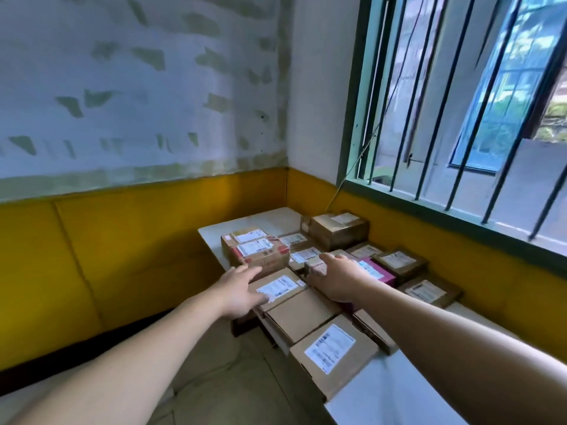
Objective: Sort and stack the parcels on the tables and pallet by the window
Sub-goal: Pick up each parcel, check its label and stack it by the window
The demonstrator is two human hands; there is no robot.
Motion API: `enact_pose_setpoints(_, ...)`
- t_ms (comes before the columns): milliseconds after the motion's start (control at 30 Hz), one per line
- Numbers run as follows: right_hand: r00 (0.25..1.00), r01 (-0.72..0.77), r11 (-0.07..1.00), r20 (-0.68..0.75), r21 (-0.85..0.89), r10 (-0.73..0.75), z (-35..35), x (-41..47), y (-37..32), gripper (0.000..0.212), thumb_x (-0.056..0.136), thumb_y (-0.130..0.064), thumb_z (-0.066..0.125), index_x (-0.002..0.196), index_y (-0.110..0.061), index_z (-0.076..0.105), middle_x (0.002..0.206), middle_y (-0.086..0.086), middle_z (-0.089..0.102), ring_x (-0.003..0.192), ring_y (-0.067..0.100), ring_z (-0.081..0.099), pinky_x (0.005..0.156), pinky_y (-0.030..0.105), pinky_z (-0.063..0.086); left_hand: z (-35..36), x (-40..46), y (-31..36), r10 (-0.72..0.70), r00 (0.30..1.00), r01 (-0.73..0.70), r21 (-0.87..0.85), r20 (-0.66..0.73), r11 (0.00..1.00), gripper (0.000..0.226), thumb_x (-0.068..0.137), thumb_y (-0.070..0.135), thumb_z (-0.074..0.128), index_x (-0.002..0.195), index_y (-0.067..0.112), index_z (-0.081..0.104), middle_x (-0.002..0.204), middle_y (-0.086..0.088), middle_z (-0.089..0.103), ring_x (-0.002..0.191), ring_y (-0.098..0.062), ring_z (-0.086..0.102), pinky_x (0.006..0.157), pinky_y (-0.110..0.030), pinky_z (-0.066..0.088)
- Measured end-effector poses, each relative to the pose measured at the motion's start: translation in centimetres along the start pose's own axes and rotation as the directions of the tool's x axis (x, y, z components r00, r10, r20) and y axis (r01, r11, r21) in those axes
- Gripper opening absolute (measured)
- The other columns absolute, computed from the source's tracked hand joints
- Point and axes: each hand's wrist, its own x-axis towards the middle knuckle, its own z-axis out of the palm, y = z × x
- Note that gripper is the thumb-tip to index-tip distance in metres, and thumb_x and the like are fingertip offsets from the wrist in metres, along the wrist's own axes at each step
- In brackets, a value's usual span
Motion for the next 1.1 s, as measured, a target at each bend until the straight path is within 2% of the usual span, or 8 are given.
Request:
enact_pose_setpoints(167, 0.999, -0.051, 0.998, 0.016, 0.026, 0.051, 0.6, 7.2, 0.8, 0.072, 0.092, -0.062, 0.05, 0.152, -0.028, 0.028, 0.152, 0.005, 0.038, 0.128, 0.03, 0.049, 0.098, 0.044, 0.05, 0.5, 7.2, -1.0, 0.003, 0.999, -0.003, 0.016, 0.039, 1.0, 0.079, 0.088, 0.05, 0.06, 0.152, 0.028, 0.019, 0.161, 0.0, 0.012, 0.148, -0.021, 0.011, 0.12, -0.042, 0.017)
enact_pose_setpoints(267, 0.999, -0.05, 0.996, 0.005, 0.075, 0.049, 0.8, 12.4, 1.0, 0.073, 0.092, -0.062, 0.051, 0.151, -0.026, 0.029, 0.147, 0.007, 0.043, 0.12, 0.028, 0.055, 0.094, 0.043, 0.053, 0.3, 12.0, -1.0, 0.007, 0.999, -0.008, 0.017, 0.04, 1.0, 0.078, 0.088, 0.048, 0.061, 0.152, 0.027, 0.022, 0.159, 0.001, 0.019, 0.146, -0.021, 0.018, 0.118, -0.042, 0.023)
enact_pose_setpoints(367, 0.999, -0.035, 0.993, 0.019, 0.112, 0.033, 0.6, 17.3, 0.8, 0.075, 0.091, -0.063, 0.051, 0.151, -0.023, 0.03, 0.144, 0.008, 0.045, 0.12, 0.028, 0.054, 0.095, 0.042, 0.051, -0.2, 16.4, -1.0, 0.009, 0.999, -0.01, 0.02, 0.052, 1.0, 0.076, 0.087, 0.047, 0.063, 0.15, 0.028, 0.026, 0.156, 0.0, 0.026, 0.142, -0.021, 0.026, 0.116, -0.042, 0.027)
enact_pose_setpoints(533, 0.999, -0.044, 0.985, 0.032, 0.168, 0.039, 1.1, 23.9, 0.3, 0.072, 0.09, -0.063, 0.054, 0.149, -0.024, 0.034, 0.141, 0.007, 0.047, 0.116, 0.028, 0.056, 0.091, 0.041, 0.053, -1.2, 22.5, -1.6, 0.014, 0.995, -0.019, 0.049, 0.099, 0.999, 0.072, 0.092, 0.042, 0.058, 0.152, 0.024, 0.022, 0.159, -0.002, 0.018, 0.145, -0.022, 0.02, 0.117, -0.035, 0.02)
enact_pose_setpoints(667, 0.998, -0.059, 0.985, 0.025, 0.164, 0.055, 1.9, 28.2, 0.5, 0.074, 0.091, -0.063, 0.051, 0.15, -0.024, 0.032, 0.142, 0.008, 0.047, 0.118, 0.028, 0.055, 0.093, 0.041, 0.052, -1.3, 27.2, -2.2, 0.041, 0.992, -0.048, 0.059, 0.116, 0.997, 0.073, 0.091, 0.045, 0.057, 0.152, 0.028, 0.021, 0.16, 0.0, 0.017, 0.145, -0.023, 0.019, 0.117, -0.037, 0.019)
enact_pose_setpoints(800, 0.994, -0.111, 0.978, 0.022, 0.178, 0.109, 2.9, 32.6, 0.1, 0.072, 0.091, -0.064, 0.051, 0.148, -0.023, 0.034, 0.138, 0.008, 0.05, 0.116, 0.027, 0.056, 0.093, 0.04, 0.052, -1.0, 32.3, -3.8, 0.105, 0.979, -0.114, 0.044, 0.172, 0.992, 0.073, 0.09, 0.051, 0.056, 0.151, 0.03, 0.022, 0.16, 0.001, 0.018, 0.145, -0.022, 0.019, 0.116, -0.038, 0.02)
enact_pose_setpoints(933, 0.98, -0.199, 0.962, 0.02, 0.184, 0.199, 3.7, 36.6, -1.2, 0.071, 0.092, -0.06, 0.052, 0.15, -0.023, 0.033, 0.138, 0.008, 0.051, 0.113, 0.026, 0.058, 0.082, 0.032, 0.051, -1.4, 37.0, -6.3, 0.167, 0.954, -0.176, 0.014, 0.25, 0.984, 0.077, 0.09, 0.052, 0.056, 0.153, 0.028, 0.019, 0.161, -0.001, 0.013, 0.147, -0.022, 0.014, 0.117, -0.037, 0.015)
enact_pose_setpoints(1100, 0.945, -0.313, 0.922, -0.027, 0.227, 0.327, 3.7, 42.1, -3.3, 0.06, 0.094, -0.058, 0.051, 0.143, -0.024, 0.043, 0.135, 0.007, 0.055, 0.111, 0.026, 0.059, 0.088, 0.035, 0.053, -4.0, 43.3, -9.0, 0.249, 0.937, -0.253, -0.017, 0.245, 0.967, 0.072, 0.092, 0.047, 0.056, 0.152, 0.03, 0.021, 0.16, -0.001, 0.014, 0.147, -0.022, 0.014, 0.117, -0.038, 0.016)
